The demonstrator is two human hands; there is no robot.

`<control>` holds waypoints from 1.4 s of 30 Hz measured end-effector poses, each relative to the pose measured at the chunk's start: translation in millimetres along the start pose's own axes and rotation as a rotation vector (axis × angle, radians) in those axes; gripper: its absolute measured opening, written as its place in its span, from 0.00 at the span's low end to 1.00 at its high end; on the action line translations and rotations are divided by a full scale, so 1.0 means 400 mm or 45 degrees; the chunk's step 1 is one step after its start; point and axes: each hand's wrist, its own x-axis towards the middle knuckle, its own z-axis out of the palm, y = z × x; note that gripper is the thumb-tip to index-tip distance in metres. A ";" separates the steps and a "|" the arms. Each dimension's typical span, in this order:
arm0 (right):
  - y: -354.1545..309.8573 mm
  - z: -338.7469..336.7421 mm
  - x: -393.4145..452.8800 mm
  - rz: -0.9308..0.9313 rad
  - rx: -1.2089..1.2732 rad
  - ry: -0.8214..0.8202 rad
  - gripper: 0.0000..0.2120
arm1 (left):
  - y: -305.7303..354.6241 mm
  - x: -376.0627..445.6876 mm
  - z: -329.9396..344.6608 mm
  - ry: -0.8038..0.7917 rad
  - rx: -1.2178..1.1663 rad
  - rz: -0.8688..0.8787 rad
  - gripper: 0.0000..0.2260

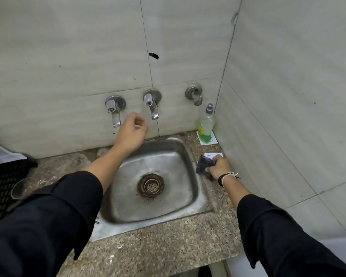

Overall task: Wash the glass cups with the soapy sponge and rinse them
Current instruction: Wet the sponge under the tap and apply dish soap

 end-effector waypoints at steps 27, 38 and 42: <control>-0.431 0.097 -0.001 -0.174 1.030 -0.425 0.13 | 0.189 0.287 -0.025 -0.202 1.051 0.243 0.23; -0.468 0.132 0.010 -0.147 1.051 -0.483 0.19 | 0.181 0.280 -0.018 -0.173 1.081 0.212 0.24; -0.468 0.131 -0.006 -0.212 1.010 -0.511 0.15 | 0.178 0.282 -0.016 -0.181 1.069 0.196 0.24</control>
